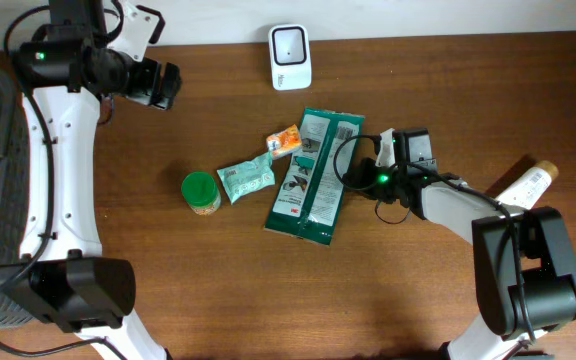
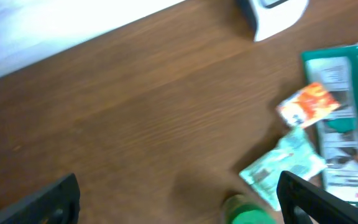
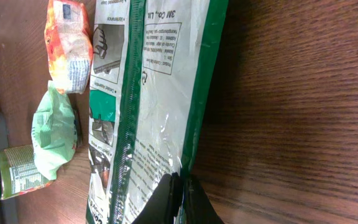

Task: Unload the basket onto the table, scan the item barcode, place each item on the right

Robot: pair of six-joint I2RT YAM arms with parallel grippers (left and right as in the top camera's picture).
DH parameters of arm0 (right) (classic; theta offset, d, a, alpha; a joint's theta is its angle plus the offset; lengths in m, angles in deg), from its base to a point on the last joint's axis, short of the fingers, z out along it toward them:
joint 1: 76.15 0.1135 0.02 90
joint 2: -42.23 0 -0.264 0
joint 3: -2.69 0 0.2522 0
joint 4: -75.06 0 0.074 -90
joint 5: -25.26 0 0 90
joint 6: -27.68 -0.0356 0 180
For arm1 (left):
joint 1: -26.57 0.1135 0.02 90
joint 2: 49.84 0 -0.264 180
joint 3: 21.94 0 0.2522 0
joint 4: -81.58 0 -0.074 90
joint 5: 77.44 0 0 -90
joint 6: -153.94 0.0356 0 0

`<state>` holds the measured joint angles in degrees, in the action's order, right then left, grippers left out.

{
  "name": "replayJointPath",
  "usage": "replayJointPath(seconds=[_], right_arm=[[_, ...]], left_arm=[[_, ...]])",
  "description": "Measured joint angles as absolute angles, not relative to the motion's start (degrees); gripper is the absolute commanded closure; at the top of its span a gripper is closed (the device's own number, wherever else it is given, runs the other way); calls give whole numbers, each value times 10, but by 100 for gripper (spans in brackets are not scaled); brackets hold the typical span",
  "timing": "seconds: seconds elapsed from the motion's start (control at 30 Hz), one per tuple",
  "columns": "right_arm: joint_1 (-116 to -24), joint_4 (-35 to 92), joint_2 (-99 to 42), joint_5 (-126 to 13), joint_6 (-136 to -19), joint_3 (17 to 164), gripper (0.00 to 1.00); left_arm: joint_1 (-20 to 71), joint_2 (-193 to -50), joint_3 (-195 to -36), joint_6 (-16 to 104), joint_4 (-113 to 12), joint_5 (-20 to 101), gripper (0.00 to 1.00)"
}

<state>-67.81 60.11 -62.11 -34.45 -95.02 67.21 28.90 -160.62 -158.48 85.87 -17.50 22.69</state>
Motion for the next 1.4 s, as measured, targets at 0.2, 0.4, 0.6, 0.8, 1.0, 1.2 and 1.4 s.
replayJointPath(seconds=[0.2, 0.4, 0.6, 0.8, 1.0, 1.2, 1.4], right_arm=[[-678, 601, -621, -341, -948, 672, 96], [-678, 601, -621, -340, -948, 672, 96], [-678, 601, -621, -339, -948, 672, 96], [-678, 601, -621, -335, -948, 672, 96], [-678, 601, -621, -332, -948, 672, 96], [-678, 601, -621, -331, -948, 672, 96], [-678, 601, -621, -331, -949, 672, 96]], left_arm=[[289, -1606, -1585, 859, -165, 185, 1], [289, -1606, -1585, 859, -172, 197, 1], [289, -1606, -1585, 859, -172, 314, 7], [277, -1613, -1585, 862, -163, 425, 82], [218, -1662, -1585, 852, -156, 444, 100], [165, -1724, -1585, 808, -156, 448, 100], [134, -1792, -1585, 756, -156, 449, 100]])
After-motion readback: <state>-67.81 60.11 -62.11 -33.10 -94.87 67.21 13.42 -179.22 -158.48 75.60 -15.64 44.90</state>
